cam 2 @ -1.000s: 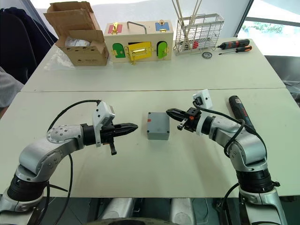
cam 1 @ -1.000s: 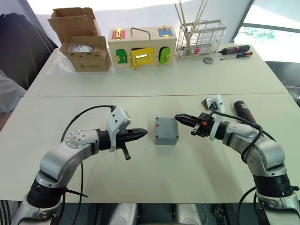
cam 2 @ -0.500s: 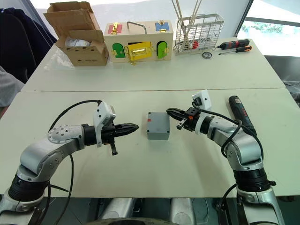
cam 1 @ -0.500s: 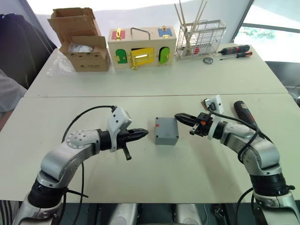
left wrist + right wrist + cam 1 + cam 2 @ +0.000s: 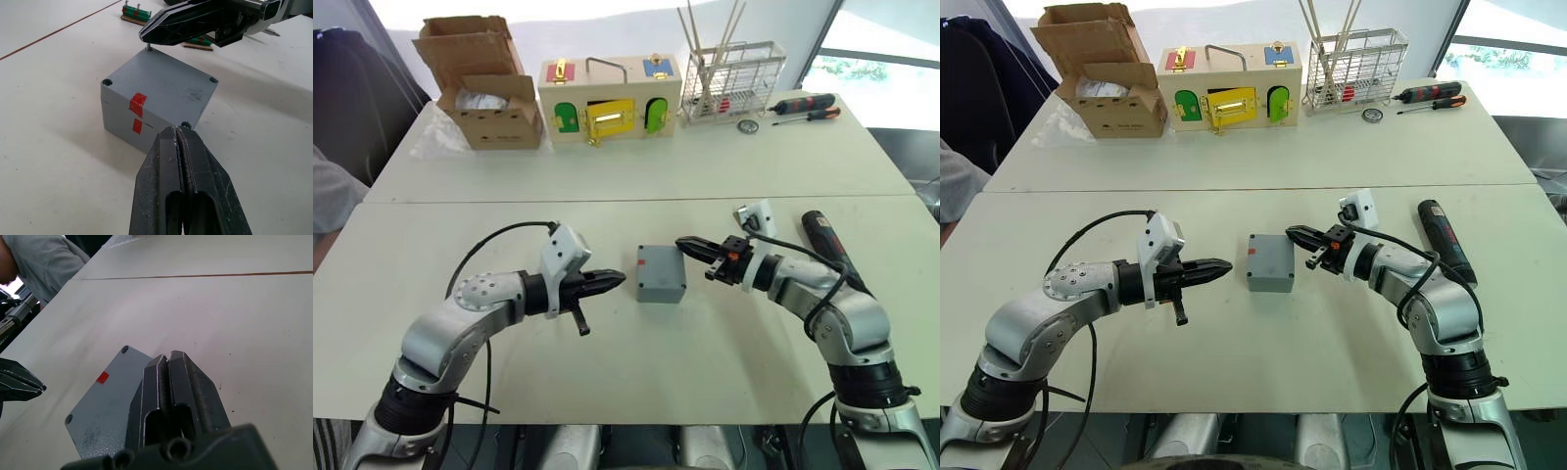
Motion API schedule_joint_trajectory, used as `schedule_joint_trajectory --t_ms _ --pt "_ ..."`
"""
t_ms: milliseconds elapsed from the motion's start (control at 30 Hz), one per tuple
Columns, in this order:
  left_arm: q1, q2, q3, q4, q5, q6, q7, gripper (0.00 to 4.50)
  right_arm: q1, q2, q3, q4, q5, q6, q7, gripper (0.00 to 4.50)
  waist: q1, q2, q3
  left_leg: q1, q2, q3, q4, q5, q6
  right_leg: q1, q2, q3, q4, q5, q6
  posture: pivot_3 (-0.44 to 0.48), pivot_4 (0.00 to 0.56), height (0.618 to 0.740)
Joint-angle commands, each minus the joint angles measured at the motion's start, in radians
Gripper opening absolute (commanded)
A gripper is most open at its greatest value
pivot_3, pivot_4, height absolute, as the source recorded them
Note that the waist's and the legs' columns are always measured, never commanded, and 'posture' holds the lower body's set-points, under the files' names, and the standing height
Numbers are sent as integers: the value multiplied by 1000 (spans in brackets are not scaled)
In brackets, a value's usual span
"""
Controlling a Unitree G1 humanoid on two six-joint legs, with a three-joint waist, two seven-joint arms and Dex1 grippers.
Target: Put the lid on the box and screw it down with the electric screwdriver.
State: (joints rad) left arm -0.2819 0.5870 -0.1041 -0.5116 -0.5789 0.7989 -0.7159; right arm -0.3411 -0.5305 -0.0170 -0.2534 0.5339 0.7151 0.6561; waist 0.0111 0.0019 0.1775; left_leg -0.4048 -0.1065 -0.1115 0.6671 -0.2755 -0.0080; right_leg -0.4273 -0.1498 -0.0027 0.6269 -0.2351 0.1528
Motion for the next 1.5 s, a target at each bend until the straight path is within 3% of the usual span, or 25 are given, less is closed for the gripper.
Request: schedule_joint_trajectory --t_ms 33,133,300,400,533,667,800,967,1167,1500 --pt "-13 0 -3 -18 1 -16 -5 0 7 -14 7 -25 -8 -4 15 57 0 0 0 0 0 0 0 0 0 0 0 0 0 0 0 0 150 740" --pt "-15 0 -4 -14 3 -20 -10 0 13 -33 27 -34 -26 -7 29 898 0 0 0 0 0 0 0 0 0 0 0 0 0 0 0 0 150 740" --pt "-24 -5 -14 -5 7 -25 -16 0 13 -67 16 -53 -25 1 43 3456 0 0 0 0 0 0 0 0 0 0 0 0 0 0 0 0 150 740" --pt "-37 -10 -23 2 13 -35 -22 0 5 -102 -24 -69 -21 11 35 4478 2 0 0 0 0 0 0 0 0 0 0 0 0 0 0 0 150 740" --pt "-93 -29 -29 2 -15 -42 -51 0 -56 -238 -199 -78 61 124 43 4478 4 0 0 -1 -1 0 0 0 0 0 -1 0 -1 0 0 0 150 740" --pt "-146 -61 -79 -24 -35 -47 -96 0 -131 -489 -228 102 -36 165 80 4478 2 0 0 -1 -1 0 0 0 0 0 0 0 -2 0 0 0 150 740" --pt "-176 -94 -146 -32 -19 -69 -122 0 -204 -680 -153 290 -77 224 198 4478 -1 0 0 -1 0 2 -1 0 0 0 0 0 -4 0 0 0 150 740" --pt "-186 -119 -226 -23 34 -110 -131 0 -325 -848 86 464 -114 446 408 4478 -5 1 0 -1 1 4 -1 -1 1 0 -1 0 -6 0 0 0 150 740" --pt "-151 -157 -262 -9 81 -148 -102 0 -454 -825 328 660 -265 382 617 4478 -9 1 0 -2 1 5 0 -2 3 1 -1 0 -8 0 0 0 150 740" --pt "-108 -183 -273 -34 109 -136 -37 0 -672 -607 546 1051 -549 196 750 4478 -5 2 0 -2 0 5 0 -2 3 1 -1 1 -8 0 0 0 150 740"
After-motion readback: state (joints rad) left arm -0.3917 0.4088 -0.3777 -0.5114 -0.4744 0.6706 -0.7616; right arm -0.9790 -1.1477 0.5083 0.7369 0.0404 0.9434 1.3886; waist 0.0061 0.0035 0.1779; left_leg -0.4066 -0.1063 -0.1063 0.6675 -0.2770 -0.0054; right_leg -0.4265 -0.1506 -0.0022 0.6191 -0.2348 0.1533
